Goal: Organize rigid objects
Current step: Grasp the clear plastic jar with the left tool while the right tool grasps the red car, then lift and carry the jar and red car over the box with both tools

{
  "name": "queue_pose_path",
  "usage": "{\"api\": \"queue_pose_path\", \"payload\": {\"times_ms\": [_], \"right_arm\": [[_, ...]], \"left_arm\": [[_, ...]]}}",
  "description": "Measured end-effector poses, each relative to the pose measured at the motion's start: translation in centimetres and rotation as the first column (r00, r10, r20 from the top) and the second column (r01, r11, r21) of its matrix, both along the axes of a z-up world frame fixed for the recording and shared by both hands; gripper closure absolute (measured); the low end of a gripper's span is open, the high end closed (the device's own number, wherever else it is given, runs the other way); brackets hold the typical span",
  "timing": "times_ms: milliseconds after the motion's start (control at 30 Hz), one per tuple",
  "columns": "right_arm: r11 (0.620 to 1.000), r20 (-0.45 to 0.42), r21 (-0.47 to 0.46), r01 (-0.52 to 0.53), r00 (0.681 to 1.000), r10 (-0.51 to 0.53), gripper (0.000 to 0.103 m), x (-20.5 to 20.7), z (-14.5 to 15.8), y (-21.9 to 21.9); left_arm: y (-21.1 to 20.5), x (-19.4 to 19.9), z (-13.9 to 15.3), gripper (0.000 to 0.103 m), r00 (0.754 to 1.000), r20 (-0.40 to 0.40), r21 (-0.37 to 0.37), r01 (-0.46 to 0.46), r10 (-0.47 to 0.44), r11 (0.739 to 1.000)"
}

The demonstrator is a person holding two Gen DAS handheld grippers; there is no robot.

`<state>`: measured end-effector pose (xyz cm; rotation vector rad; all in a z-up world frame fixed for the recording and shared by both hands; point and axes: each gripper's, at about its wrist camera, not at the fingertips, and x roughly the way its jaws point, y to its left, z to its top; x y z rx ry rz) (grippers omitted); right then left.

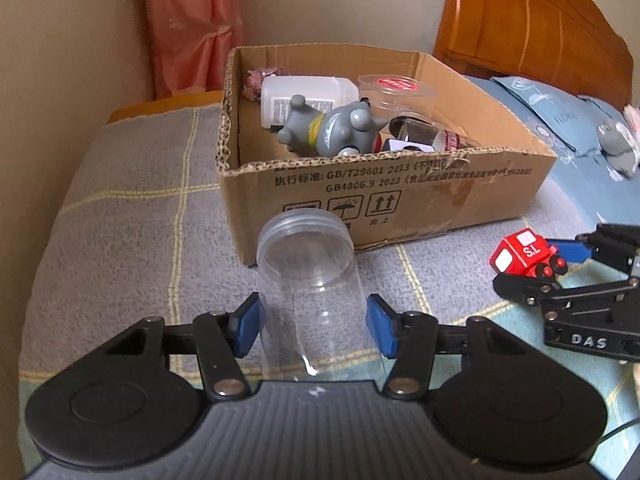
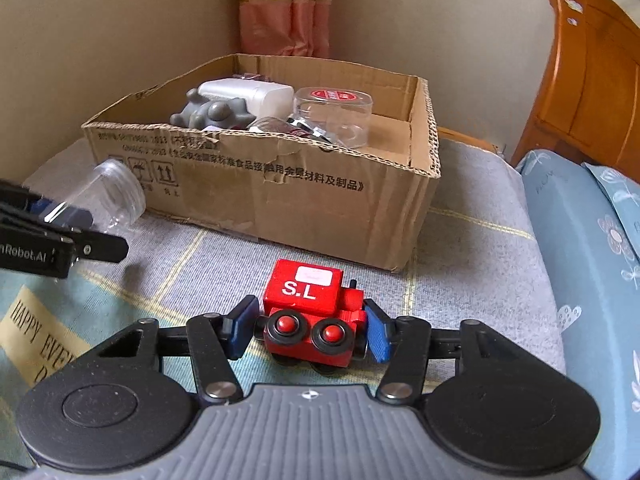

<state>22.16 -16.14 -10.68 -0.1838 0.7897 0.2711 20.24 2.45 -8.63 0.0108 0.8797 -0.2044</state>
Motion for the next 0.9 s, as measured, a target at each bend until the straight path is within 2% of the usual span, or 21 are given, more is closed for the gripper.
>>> {"api": "queue_pose_path", "payload": {"times_ms": [267,567,700,900], "right_arm": [[0.997,0.005,0.002,-0.079,0.997,0.079,0.042,-1.3,2.0,-0.6],[0.994,0.043,0.031,-0.105,0.994,0.103,0.042,-1.9,5.1,-1.3],[0.993,0.079,0.038,-0.116,0.991,0.113,0.042,-1.7,7.0,-1.7],[0.993,0.135,0.032,-0.116,0.985,0.111,0.042,0.2,9.4,-1.9]], "left_arm": [[-0.1,-0.7,1.6,0.051,0.998,0.003,0.046,0.07,-0.07,0.997],[-0.6,-1.7,3.8,0.052,0.99,0.021,0.085,0.134,-0.137,0.987],[-0.8,-2.2,5.8,0.052,0.984,0.042,0.091,0.169,-0.173,0.981],[-1.4,-1.6,9.7,0.052,0.969,0.12,0.113,0.201,-0.215,0.973]]}}
